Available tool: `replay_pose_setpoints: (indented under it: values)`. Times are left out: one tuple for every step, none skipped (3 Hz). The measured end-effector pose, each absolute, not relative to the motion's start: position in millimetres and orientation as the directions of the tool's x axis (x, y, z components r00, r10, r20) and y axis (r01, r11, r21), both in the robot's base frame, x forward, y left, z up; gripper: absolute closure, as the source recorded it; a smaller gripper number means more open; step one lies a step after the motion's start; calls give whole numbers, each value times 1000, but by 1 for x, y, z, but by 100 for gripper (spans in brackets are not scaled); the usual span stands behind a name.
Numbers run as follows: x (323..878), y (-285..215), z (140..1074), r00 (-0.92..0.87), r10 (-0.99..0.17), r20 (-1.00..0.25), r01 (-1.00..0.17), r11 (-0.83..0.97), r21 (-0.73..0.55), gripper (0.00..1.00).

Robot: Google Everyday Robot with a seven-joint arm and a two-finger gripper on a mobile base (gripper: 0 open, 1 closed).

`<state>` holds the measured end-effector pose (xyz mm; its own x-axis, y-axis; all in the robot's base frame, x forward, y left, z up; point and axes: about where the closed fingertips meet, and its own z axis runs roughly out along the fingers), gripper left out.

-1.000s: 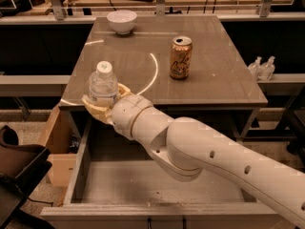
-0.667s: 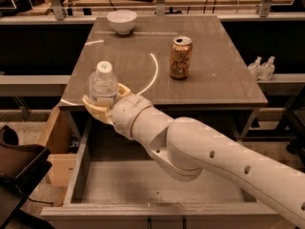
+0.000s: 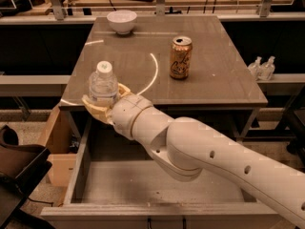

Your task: Place blue plastic bottle into top drawer

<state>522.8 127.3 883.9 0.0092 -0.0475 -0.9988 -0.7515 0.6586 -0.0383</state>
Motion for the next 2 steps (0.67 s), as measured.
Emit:
replay_pose_setpoints:
  values:
    - [523,127,884,9,-48,-999,-751,659,-38,100]
    - [523,127,884,9,-48,-999,-752,659,-38,100]
